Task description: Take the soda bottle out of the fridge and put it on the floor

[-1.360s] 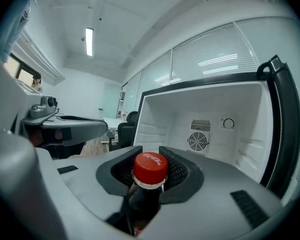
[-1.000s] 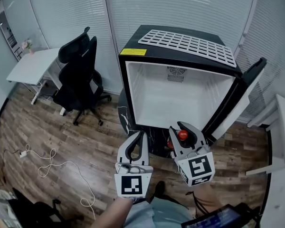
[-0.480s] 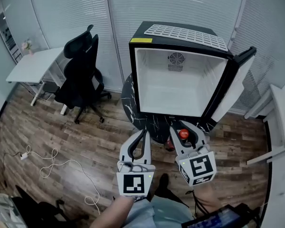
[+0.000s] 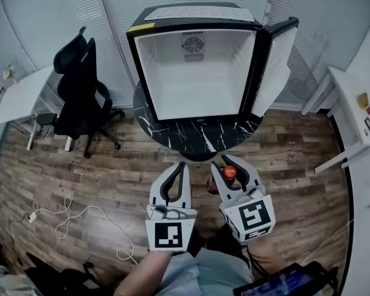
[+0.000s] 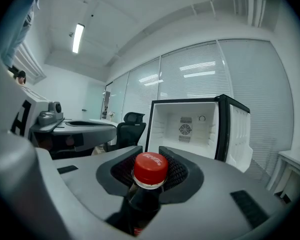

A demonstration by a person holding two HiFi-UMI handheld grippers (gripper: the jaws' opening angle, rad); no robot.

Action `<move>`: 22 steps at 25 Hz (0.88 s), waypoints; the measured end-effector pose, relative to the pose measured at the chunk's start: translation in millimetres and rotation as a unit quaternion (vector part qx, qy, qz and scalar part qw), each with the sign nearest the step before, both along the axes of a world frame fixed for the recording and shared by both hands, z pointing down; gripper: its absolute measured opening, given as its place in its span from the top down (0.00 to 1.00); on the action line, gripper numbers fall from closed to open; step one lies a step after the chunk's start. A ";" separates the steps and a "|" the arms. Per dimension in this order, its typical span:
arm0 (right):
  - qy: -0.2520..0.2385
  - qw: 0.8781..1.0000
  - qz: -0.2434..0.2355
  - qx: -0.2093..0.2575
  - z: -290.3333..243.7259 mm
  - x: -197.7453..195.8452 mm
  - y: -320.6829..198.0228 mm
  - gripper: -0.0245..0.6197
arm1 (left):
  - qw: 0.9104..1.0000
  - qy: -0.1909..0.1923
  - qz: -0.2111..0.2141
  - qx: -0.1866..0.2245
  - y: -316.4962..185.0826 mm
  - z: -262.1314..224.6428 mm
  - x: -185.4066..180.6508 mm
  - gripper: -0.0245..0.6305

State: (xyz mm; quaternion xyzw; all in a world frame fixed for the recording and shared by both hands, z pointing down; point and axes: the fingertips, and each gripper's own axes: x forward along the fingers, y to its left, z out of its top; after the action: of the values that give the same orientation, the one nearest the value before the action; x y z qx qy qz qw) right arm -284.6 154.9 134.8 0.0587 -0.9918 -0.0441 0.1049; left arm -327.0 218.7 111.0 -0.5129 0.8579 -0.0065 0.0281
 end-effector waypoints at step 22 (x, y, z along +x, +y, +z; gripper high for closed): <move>-0.023 0.980 0.197 0.015 12.9 244.8 -167.1 0.78 | 0.970 -0.014 0.242 -0.011 -210.6 17.8 239.7 0.94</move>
State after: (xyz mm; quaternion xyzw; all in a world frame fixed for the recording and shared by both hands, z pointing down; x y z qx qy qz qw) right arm -39.9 -12.2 147.7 0.2553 -0.9622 -0.0361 0.0882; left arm -87.3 8.1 128.8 -0.7056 0.7076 -0.0160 0.0355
